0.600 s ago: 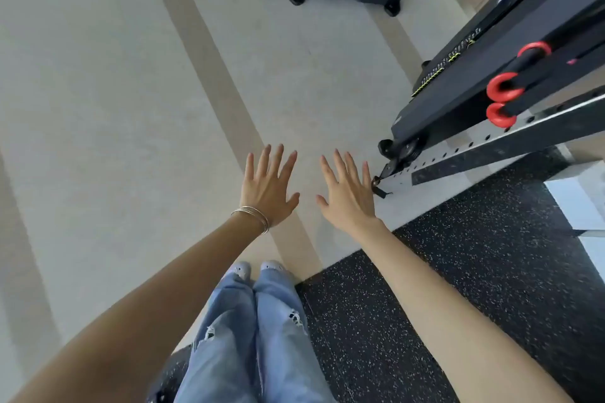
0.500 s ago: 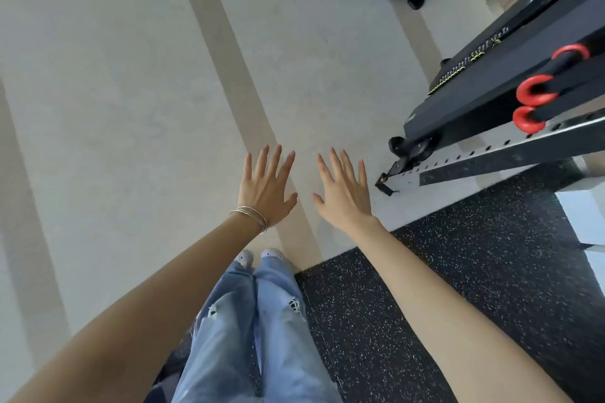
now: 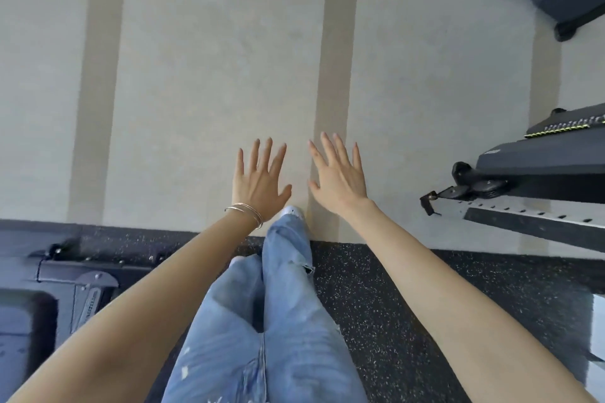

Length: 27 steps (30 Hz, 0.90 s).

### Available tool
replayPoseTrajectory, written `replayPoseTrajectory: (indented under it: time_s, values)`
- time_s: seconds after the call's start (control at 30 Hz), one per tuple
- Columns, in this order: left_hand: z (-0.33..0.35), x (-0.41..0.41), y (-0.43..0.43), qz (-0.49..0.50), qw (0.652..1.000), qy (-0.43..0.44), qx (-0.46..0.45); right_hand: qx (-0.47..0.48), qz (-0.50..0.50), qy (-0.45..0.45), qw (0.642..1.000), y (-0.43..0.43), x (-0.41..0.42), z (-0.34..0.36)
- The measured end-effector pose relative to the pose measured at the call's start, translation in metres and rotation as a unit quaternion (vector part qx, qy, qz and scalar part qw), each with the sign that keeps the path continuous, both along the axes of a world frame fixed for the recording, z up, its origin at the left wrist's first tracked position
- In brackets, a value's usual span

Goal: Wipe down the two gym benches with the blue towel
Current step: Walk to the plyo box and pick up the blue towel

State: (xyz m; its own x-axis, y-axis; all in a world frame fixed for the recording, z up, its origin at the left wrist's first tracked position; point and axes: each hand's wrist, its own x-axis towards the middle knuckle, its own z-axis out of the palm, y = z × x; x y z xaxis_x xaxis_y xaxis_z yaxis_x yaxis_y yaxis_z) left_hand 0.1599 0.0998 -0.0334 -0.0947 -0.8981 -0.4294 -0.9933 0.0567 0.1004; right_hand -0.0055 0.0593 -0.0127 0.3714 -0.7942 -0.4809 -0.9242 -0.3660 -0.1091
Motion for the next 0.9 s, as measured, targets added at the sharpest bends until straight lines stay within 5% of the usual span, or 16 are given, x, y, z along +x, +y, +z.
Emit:
replayPoseTrajectory:
  time_s: [0.47, 0.9]
  values:
    - [0.023, 0.121, 0.164, 0.27, 0.963, -0.01, -0.007, 0.012, 0.291, -0.018, 0.957, 0.081, 0.164, 0.026]
    - [0.051, 0.211, 0.318, 0.442, 0.896, -0.027, -0.033, 0.005, 0.495, 0.009, 0.869, 0.211, 0.296, 0.045]
